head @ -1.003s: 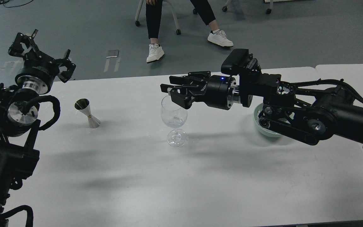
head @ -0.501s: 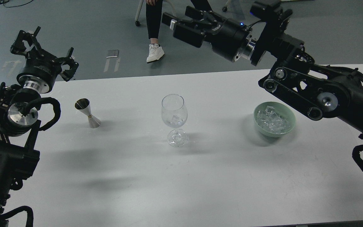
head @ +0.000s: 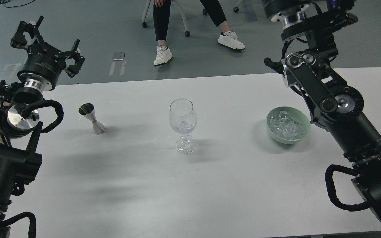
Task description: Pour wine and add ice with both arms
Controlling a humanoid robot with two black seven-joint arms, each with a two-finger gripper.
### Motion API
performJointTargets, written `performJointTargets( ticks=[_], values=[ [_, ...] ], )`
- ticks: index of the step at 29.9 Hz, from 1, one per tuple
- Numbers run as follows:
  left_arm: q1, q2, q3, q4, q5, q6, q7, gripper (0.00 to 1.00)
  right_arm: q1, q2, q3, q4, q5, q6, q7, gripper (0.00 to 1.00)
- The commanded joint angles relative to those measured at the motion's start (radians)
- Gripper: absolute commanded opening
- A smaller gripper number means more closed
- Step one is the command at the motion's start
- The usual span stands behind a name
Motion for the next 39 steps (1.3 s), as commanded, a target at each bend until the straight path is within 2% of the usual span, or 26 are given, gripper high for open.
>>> performJointTargets(
  ticks=[1, 6, 9, 17, 20, 24, 30, 32, 33, 35, 37, 39],
  values=[
    [-0.001, -0.006, -0.008, -0.002, -0.003, -0.003, -0.02, 0.97, 0.005, 0.0, 0.011, -0.042, 0.2, -0.005, -0.002, 1.0],
    [0.004, -0.012, -0.009, 0.011, -0.012, 0.007, -0.063, 0.97, -0.005, 0.0, 0.048, -0.111, 0.418, -0.003, -0.002, 1.0],
    [0.008, -0.014, -0.006, 0.012, -0.024, 0.007, -0.051, 0.98, -0.012, 0.0, 0.05, -0.15, 0.499, 0.003, 0.0, 0.99],
    [0.008, -0.06, -0.006, 0.012, -0.024, 0.007, -0.051, 0.98, -0.015, 0.0, 0.03, -0.253, 0.515, 0.017, -0.009, 1.0],
    [0.008, -0.061, -0.003, 0.015, -0.024, 0.007, -0.052, 0.98, -0.018, 0.0, 0.022, -0.308, 0.513, 0.087, -0.009, 1.0],
    [-0.001, -0.069, 0.009, 0.046, -0.023, -0.003, -0.051, 0.98, -0.001, 0.0, 0.016, -0.437, 0.51, 0.302, -0.008, 1.0],
    [-0.028, -0.112, 0.009, 0.092, -0.018, -0.003, -0.049, 0.98, 0.047, 0.0, 0.013, -0.511, 0.512, 0.376, -0.002, 1.0],
    [-0.027, -0.121, 0.009, 0.092, -0.011, -0.003, -0.02, 0.98, 0.038, 0.0, 0.013, -0.505, 0.515, 0.376, 0.003, 1.0],
    [-0.027, -0.121, 0.009, 0.092, -0.011, -0.003, -0.02, 0.98, 0.038, 0.0, 0.013, -0.505, 0.515, 0.376, 0.003, 1.0],
    [-0.035, -0.12, 0.008, 0.092, -0.008, -0.003, 0.053, 0.97, 0.03, 0.0, 0.013, -0.497, 0.515, 0.374, 0.006, 1.0],
    [-0.042, -0.118, 0.008, 0.091, -0.008, -0.004, 0.09, 0.97, 0.03, 0.0, 0.014, -0.496, 0.515, 0.376, 0.006, 1.0],
    [-0.045, -0.114, 0.008, 0.091, -0.008, -0.003, 0.098, 0.97, 0.033, 0.0, 0.016, -0.51, 0.513, 0.376, 0.006, 1.0]
  ],
)
